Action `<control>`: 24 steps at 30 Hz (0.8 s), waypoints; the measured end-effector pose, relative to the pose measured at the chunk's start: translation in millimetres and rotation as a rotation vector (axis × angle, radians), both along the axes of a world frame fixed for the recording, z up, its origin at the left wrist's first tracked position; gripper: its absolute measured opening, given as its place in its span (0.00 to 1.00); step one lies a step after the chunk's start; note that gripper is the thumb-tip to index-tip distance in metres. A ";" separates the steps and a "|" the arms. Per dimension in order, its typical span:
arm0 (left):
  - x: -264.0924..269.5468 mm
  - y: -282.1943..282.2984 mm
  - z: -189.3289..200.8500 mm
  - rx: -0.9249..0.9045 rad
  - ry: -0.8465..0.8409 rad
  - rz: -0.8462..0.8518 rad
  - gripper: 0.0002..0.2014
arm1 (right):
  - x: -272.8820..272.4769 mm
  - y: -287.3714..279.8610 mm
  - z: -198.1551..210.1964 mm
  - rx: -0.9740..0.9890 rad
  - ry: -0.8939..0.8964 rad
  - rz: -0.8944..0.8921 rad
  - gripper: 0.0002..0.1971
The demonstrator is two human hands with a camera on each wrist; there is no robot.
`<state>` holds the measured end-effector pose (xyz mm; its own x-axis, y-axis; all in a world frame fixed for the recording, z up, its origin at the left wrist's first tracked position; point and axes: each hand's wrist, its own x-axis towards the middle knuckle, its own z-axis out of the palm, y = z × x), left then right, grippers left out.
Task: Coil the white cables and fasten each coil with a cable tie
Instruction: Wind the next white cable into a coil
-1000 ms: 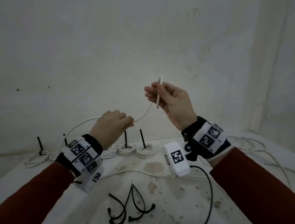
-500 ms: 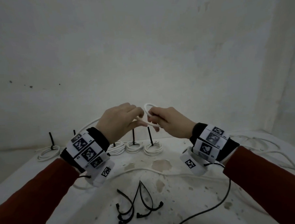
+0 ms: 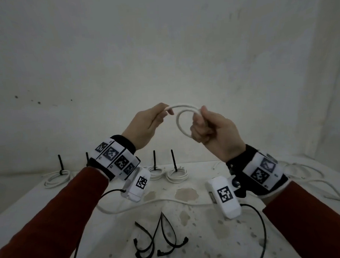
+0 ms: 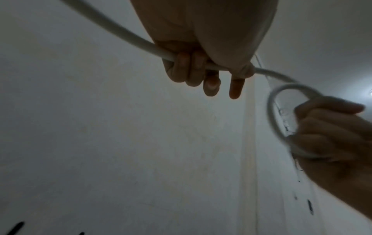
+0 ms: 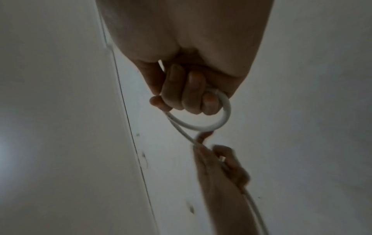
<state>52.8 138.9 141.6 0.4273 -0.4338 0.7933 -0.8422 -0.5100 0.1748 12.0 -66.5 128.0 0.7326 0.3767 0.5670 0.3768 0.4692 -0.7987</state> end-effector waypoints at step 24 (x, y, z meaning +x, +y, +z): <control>-19.8 -41.4 -24.6 0.682 -0.566 0.233 0.28 | 20.9 -43.7 -4.9 -0.514 -0.453 -0.742 0.06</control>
<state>33.0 97.5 117.0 0.1889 -0.8365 0.5143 -0.5731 -0.5192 -0.6340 32.9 -110.2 123.1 0.6371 0.1903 0.7469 0.7518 -0.3674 -0.5476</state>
